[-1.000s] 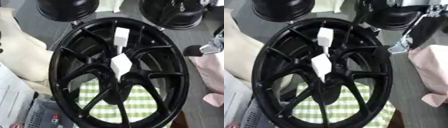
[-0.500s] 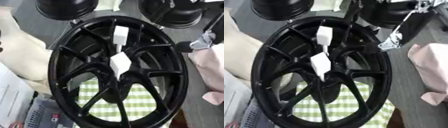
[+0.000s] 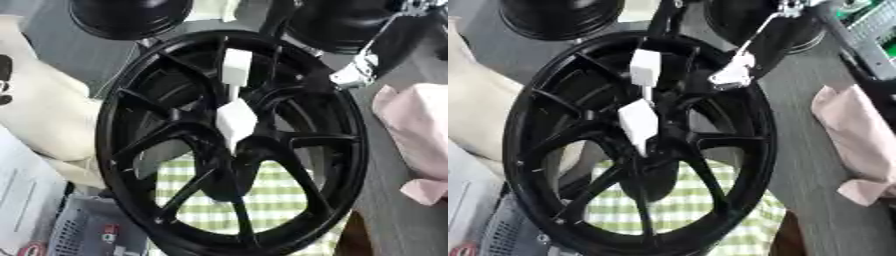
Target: Pull the pin out of the wheel hub.
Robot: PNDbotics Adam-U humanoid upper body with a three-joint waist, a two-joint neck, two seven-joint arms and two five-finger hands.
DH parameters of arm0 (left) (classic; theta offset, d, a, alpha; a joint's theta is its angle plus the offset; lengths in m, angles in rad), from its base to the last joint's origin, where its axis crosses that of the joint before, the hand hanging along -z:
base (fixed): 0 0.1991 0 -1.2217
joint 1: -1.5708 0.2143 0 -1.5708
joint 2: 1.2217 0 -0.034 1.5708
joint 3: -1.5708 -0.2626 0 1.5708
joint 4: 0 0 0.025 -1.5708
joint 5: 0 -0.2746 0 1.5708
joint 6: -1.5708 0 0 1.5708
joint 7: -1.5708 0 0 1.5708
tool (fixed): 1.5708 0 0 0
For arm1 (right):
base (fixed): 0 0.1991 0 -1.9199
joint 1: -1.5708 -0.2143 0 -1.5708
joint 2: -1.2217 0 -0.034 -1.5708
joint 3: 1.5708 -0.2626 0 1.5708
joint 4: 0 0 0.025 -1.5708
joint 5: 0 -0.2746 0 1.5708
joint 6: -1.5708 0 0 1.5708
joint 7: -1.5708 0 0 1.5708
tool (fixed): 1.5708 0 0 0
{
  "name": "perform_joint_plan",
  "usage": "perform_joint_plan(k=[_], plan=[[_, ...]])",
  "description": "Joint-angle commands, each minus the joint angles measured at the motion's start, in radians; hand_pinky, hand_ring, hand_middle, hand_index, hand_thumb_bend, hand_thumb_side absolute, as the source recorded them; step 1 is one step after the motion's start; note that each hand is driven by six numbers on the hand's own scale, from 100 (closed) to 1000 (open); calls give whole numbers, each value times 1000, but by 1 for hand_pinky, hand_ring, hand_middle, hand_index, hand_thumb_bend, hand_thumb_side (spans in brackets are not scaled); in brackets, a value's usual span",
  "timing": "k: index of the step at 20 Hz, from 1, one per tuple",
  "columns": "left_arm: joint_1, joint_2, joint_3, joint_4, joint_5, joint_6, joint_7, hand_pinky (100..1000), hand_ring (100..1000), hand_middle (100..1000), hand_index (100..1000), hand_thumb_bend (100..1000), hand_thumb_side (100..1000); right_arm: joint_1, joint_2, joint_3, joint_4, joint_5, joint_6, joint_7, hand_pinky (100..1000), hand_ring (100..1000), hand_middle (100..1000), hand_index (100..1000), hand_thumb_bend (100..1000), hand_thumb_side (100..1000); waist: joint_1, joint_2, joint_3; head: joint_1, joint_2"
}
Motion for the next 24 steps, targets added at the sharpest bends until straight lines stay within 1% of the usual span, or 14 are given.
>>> perform_joint_plan(k=[1,4,6,8,11,14,19,24], plan=[[19,41,27,-1,-3,-1,20,654,629,442,615,733,436,-34,35,12,33,36,-124,111,863,743,749,838,384,527,3,-36,-17,22,6],[50,49,44,9,-4,-1,37,654,628,442,615,735,435,-44,64,35,61,88,-151,111,862,748,753,839,388,536,6,-44,-38,40,4],[66,51,55,15,-2,-2,48,654,628,442,616,735,435,-42,78,47,69,112,-165,111,863,752,758,842,390,540,7,-44,-45,48,3],[75,51,63,17,-1,-3,57,654,628,441,616,736,434,-35,90,54,65,115,-174,111,865,741,748,839,399,499,7,-41,-49,50,2],[87,52,71,19,1,-4,66,654,628,441,616,736,434,-30,101,57,55,101,-164,111,862,737,743,836,393,504,6,-38,-54,56,-6],[93,53,77,19,1,-5,73,654,628,441,616,736,433,-22,111,66,44,112,-150,111,864,734,741,835,376,509,4,-38,-60,67,-10],[95,51,73,20,2,-5,70,654,628,441,617,735,433,2,134,76,47,141,-126,111,866,730,734,833,367,505,1,-39,-62,69,6],[96,48,73,21,3,-5,68,654,628,441,617,735,433,19,148,76,58,172,-111,111,867,731,739,840,366,518,4,-38,-60,70,-13]])
